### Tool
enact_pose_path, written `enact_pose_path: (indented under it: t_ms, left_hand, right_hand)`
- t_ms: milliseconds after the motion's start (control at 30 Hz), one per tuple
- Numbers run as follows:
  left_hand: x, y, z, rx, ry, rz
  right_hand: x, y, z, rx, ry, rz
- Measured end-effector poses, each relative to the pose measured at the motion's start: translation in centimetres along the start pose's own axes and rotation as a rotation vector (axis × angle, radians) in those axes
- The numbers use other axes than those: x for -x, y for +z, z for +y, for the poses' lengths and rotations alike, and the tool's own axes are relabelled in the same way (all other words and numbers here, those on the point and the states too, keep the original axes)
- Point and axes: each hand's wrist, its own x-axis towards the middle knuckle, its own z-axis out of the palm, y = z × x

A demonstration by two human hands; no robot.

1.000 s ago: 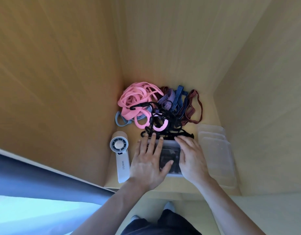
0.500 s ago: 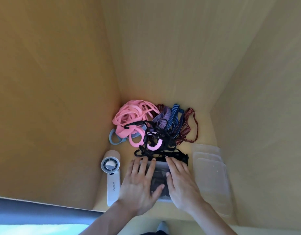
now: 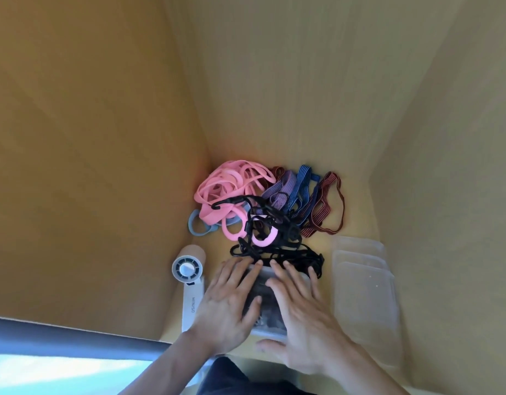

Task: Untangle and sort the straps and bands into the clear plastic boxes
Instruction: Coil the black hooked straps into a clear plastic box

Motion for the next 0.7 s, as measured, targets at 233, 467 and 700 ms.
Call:
enact_pose_path:
  t_ms: [233,467,700]
  left_hand:
    - [0.2,-0.4,-0.2,0.176,-0.071,-0.002]
    - [1.3,-2.7,-0.7,0.350,-0.194,0.039]
    - [3.3,-2.5,-1.2,0.522,-0.299,0.042]
  right_hand:
    - [-0.8,-0.6,-0.8,0.010,0.053,0.014]
    - [-0.7,-0.7,-0.8,-0.028,0.060,0.025]
    - [-0.6,-0.7,-0.9,-0.158,0.078,0.112]
